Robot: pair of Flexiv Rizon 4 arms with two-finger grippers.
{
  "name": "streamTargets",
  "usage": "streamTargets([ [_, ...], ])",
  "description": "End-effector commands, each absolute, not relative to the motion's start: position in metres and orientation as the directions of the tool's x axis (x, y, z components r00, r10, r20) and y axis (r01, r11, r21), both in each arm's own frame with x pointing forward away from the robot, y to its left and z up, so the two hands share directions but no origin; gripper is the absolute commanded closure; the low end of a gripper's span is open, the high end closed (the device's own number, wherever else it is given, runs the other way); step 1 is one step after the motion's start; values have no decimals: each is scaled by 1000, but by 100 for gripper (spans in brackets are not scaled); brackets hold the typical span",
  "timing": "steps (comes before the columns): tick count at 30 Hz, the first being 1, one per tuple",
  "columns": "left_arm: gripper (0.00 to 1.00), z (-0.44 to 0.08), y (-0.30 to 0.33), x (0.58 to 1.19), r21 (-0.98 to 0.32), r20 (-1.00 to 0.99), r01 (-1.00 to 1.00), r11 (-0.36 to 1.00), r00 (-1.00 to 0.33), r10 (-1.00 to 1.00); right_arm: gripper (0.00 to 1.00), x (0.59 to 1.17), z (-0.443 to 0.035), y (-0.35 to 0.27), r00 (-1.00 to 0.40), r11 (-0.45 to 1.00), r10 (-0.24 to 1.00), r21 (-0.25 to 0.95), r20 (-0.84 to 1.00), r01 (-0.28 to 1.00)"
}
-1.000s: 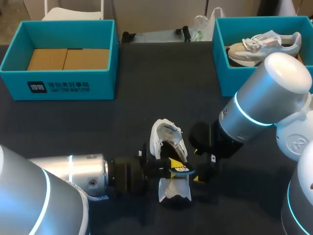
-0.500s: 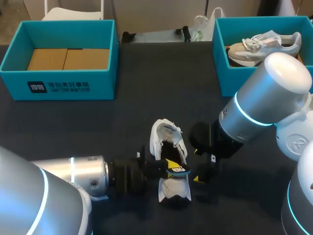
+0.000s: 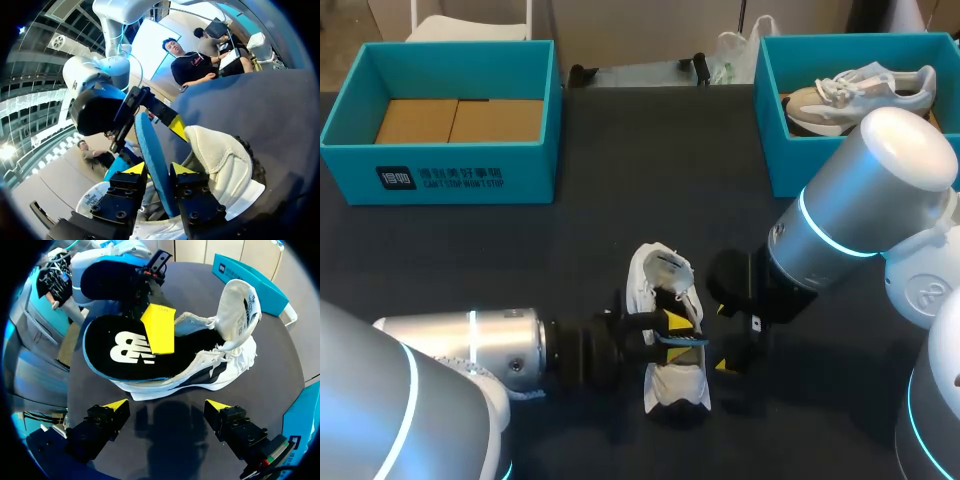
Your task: Take the shoe out of the shoebox, open the shoe tongue, remove and reinsert the insole, then place the shoe into the shoebox
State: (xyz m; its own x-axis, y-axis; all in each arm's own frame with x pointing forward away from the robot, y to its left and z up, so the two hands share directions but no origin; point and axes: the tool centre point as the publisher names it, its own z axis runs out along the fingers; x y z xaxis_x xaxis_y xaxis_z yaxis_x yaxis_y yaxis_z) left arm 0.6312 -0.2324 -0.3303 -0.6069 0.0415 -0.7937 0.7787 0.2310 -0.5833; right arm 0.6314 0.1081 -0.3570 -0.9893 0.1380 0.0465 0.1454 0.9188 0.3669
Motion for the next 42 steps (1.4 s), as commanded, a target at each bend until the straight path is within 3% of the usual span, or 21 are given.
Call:
streamTargets([
  [1,71,-321,-224,623,-579,-797,783,228,-602,41,0,630,-357,109,-989,919,140,366,43,146],
  [5,75,-315,-226,617,-579,-799,787,213,-599,43,0,630,-357,109,-989,919,140,366,43,146],
  [11,100,-316,-230,613,-586,-795,787,196,-605,53,0,630,-357,109,-989,919,140,366,43,146],
  [18,100,-330,-238,616,-565,-811,807,174,-582,64,0,630,-357,109,-989,919,140,366,43,146],
  [27,100,-353,-233,634,-543,-812,800,256,-578,85,0,630,-357,109,-989,919,140,366,43,146],
  [35,100,-347,-233,631,-511,-833,821,254,-546,88,0,630,-357,109,-989,919,140,366,43,146],
  [36,91,-345,-232,630,-511,-834,821,252,-546,87,0,630,-357,109,-989,919,140,366,43,146],
  [37,73,-343,-232,629,-515,-833,822,244,-547,82,0,630,-357,109,-989,919,140,366,43,146],
  [40,60,-336,-231,625,-529,-828,817,228,-556,71,0,630,-357,109,-989,919,140,366,43,146],
  [42,60,-331,-230,623,-531,-828,817,223,-556,65,0,630,-357,109,-989,919,140,366,43,146],
])
